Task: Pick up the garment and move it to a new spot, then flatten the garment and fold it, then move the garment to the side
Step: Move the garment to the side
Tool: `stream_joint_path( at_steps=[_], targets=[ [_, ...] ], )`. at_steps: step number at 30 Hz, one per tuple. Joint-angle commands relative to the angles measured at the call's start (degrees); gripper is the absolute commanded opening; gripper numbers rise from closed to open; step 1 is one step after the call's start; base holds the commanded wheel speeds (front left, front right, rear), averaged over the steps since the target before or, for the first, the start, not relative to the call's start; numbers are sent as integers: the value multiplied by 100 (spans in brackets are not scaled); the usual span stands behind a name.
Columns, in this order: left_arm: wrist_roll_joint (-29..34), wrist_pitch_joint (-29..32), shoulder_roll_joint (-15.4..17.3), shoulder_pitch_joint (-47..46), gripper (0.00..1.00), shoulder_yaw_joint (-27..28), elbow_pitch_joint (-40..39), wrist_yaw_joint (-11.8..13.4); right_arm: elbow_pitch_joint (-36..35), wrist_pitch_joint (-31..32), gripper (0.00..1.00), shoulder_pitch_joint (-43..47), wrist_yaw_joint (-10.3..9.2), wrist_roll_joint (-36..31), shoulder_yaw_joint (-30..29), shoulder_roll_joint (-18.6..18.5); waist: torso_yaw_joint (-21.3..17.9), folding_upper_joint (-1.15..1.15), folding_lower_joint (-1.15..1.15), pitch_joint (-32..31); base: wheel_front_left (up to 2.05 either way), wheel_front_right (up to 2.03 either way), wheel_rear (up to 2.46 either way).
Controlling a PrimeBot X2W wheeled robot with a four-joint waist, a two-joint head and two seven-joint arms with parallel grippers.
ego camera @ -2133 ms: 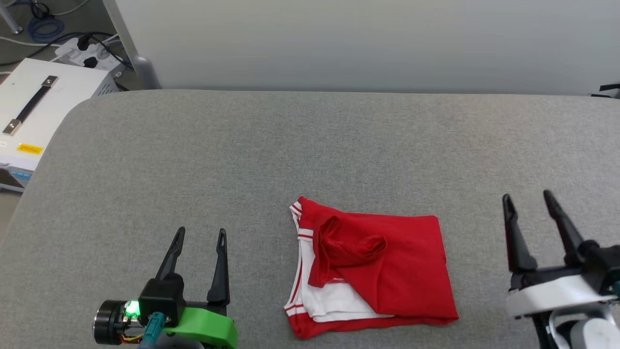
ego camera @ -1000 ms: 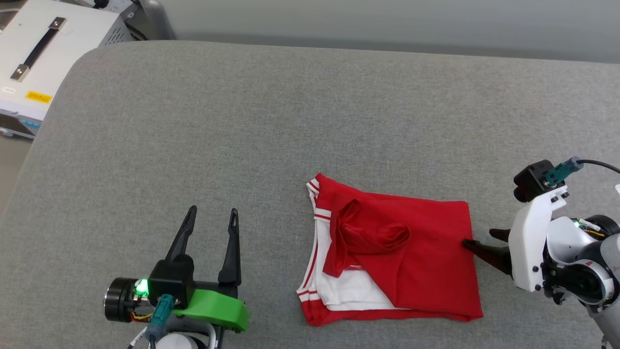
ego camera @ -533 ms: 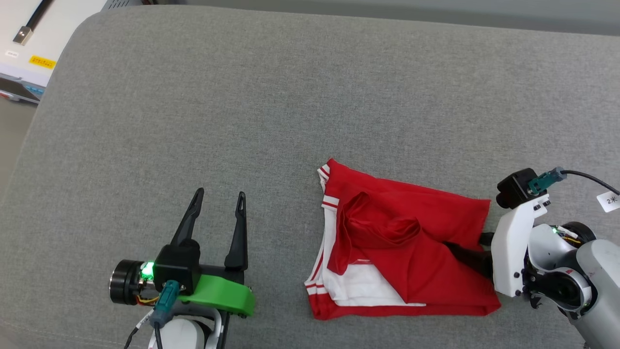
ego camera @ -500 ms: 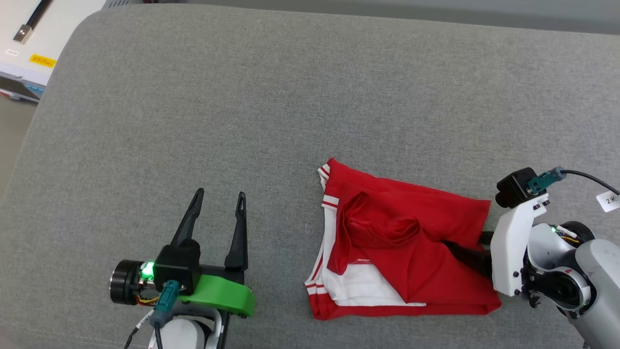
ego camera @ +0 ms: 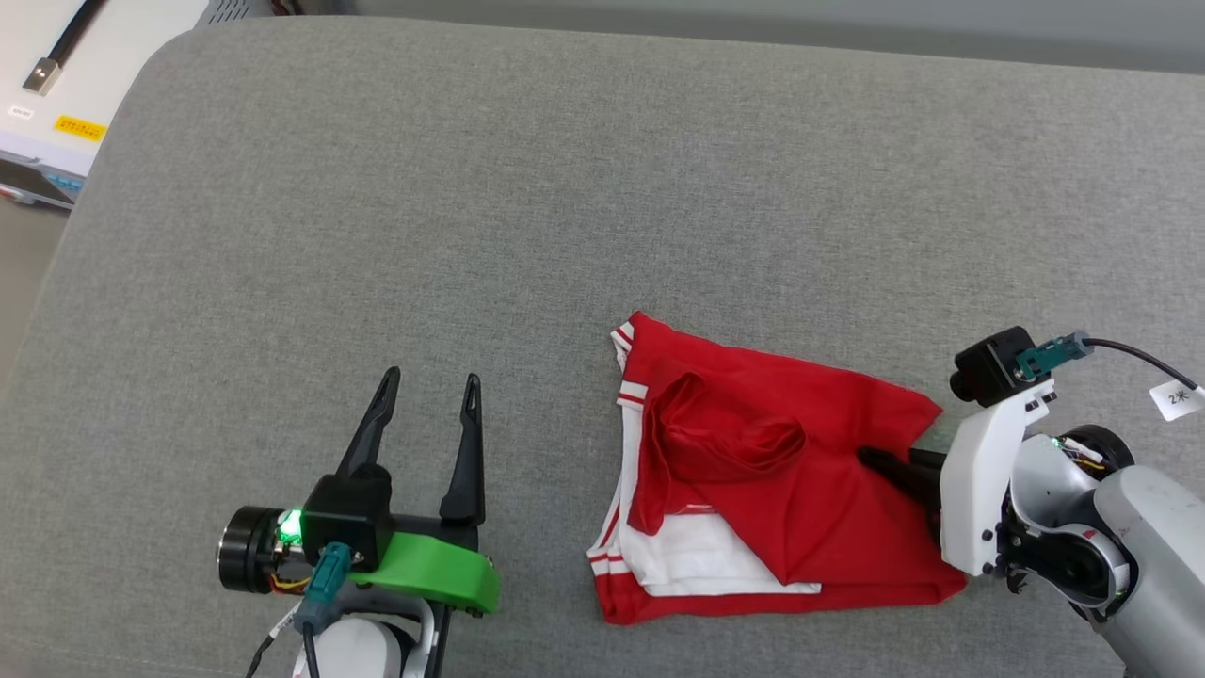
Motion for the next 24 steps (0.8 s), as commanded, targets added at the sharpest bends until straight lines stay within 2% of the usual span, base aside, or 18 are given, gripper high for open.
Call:
stream_joint_path(
  at_steps=[1, 10, 19, 24],
  targets=[
    [-39, -34, -27, -3, 100, 38, 15, 32, -54, -117, 0, -76, 0, -14, 35, -66, -81, 0, 0, -68, 0, 0, 0],
    [11, -34, -27, 152, 100, 207, -32, -20, -618, -475, 0, -278, 0, -260, 42, -703, -696, 0, 0, -176, 0, 0, 0],
    [90, -34, 2, 189, 100, 416, -153, -60, -898, -395, 0, -688, 0, -430, -98, -1355, -1649, 0, 0, -93, 0, 0, 0],
    [158, -34, 56, 88, 100, 456, -186, -111, -950, -395, 0, -842, 0, -482, -210, -1557, -1965, 0, 0, 69, 0, 0, 0]
  ],
)
